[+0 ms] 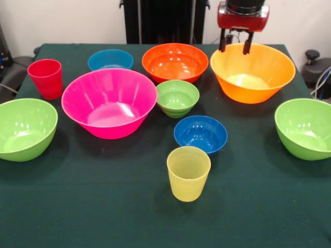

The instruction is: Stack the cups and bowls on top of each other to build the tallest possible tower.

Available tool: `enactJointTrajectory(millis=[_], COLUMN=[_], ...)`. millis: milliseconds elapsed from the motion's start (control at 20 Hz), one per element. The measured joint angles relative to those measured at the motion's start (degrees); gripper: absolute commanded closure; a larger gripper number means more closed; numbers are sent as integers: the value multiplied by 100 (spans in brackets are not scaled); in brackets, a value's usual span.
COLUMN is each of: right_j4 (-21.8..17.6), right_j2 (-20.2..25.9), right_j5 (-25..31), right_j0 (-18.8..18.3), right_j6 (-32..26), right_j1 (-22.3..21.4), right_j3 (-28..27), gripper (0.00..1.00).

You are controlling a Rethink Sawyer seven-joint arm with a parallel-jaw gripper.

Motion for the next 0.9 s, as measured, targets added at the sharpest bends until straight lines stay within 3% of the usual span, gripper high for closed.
enactJointTrajectory(millis=[450,900], right_j4=[-202,-737], right_j2=[-1,-2], right_j5=[0,-286], right_j0=[-424,-873], right_j6=[0,0], right_j1=[-47,146], right_j3=[85,83], gripper=[0,0])
